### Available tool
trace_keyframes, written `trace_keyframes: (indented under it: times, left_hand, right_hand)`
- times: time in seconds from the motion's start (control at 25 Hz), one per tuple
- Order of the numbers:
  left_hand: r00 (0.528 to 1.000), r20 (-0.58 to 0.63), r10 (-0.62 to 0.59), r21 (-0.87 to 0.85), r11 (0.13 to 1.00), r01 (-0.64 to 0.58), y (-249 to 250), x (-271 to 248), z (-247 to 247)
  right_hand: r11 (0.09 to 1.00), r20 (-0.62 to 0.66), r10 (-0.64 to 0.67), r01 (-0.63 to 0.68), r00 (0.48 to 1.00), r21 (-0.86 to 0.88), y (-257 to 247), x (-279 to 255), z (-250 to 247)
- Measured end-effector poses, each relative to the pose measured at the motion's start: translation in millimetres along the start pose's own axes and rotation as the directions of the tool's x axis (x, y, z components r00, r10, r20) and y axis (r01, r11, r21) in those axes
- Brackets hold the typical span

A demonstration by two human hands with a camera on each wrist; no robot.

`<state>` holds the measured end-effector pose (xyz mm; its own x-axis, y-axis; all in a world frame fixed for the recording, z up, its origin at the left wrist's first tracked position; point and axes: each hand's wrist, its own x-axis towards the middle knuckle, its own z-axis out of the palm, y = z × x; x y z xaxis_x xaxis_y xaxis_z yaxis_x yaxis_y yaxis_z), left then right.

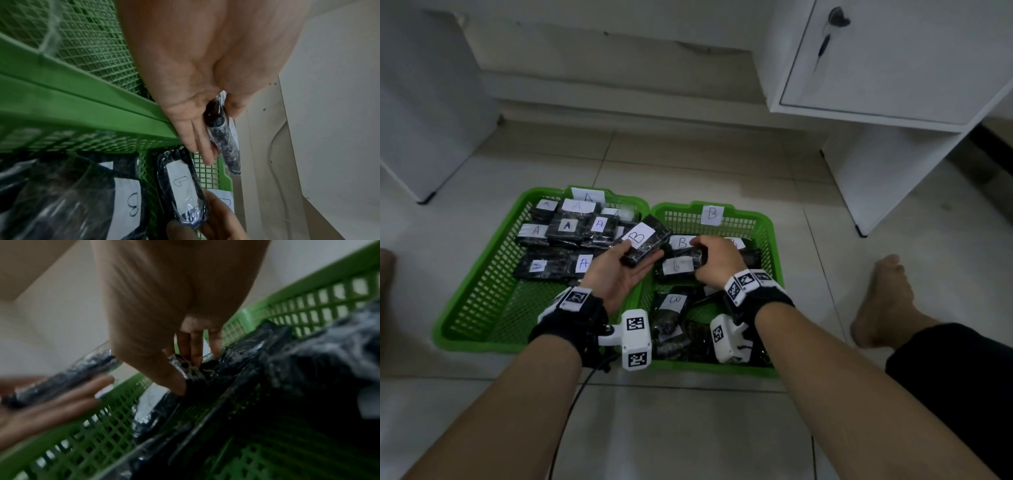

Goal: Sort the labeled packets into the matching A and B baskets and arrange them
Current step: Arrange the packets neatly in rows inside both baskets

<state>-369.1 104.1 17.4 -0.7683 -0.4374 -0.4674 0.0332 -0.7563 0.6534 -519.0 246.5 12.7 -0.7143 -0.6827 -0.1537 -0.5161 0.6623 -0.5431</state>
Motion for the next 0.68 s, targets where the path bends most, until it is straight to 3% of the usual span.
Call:
trace_keyframes:
  times: [0.12, 0.28, 0.36, 0.44, 0.68]
  left_hand:
    - [1.000, -0.006, -0.017, 0.013, 1.000, 0.017, -2.3, 2.0, 0.7]
    - [1.000, -0.009, -0.027, 0.030, 0.999, 0.027, -1.5, 3.1, 1.0]
    - [0.999, -0.038, -0.018, 0.124, 0.992, 0.023, 0.2, 5.7, 6.3]
    - [0.998, -0.057, -0.002, 0.248, 0.969, 0.016, 0.6, 10.0, 18.3]
    - [0.984, -0.161, -0.070, 0.364, 0.923, 0.125, -13.2, 26.9, 53.4]
  right_hand:
    - [0.952, 0.024, -0.065, 0.069, 0.998, -0.299, -1.5, 6.4, 1.8]
    - [0.850, 0.020, -0.172, 0.158, 0.985, -0.503, 3.8, 9.3, 6.5]
    - [0.893, 0.001, -0.189, 0.172, 0.982, -0.416, 8.5, 6.1, 5.3]
    - [0.939, -0.114, -0.205, 0.162, 0.972, -0.302, 14.1, 4.0, -4.4]
    - [0.941, -0.266, -0.221, 0.134, 0.938, -0.312, 28.7, 1.9, -35.2]
